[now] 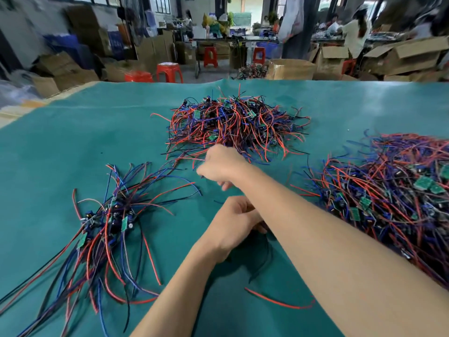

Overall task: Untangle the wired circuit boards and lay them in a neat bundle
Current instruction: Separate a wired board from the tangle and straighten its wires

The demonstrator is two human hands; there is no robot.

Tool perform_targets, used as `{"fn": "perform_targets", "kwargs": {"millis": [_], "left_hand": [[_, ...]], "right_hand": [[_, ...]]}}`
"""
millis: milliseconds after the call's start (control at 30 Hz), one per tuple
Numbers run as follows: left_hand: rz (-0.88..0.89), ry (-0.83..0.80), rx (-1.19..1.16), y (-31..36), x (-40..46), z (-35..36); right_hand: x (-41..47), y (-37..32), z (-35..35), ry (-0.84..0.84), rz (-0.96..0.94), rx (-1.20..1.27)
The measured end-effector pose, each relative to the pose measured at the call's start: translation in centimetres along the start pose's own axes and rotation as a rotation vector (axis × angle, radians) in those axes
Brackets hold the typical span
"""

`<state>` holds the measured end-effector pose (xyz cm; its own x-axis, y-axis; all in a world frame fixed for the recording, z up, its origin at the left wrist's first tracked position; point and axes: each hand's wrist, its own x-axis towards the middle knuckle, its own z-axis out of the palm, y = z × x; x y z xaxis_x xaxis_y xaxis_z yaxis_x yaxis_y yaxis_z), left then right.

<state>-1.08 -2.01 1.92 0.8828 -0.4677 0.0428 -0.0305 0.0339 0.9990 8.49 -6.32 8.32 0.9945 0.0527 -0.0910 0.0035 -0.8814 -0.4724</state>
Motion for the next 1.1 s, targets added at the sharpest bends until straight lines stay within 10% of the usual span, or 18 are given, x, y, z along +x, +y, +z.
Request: {"fn": "perform_targets", "kwargs": {"millis": [667, 1100], "left_hand": [[-0.037, -0.024, -0.091, -0.3, 0.4, -0.5], [-0.093, 0.105, -0.426, -0.2, 1.1, -0.6]], "right_hand": [[-0.5, 9.1, -2.7, 0.375, 0.087, 0.760], [-13.1, 12.1, -1.3, -0.011, -0.050, 1.012]]}}
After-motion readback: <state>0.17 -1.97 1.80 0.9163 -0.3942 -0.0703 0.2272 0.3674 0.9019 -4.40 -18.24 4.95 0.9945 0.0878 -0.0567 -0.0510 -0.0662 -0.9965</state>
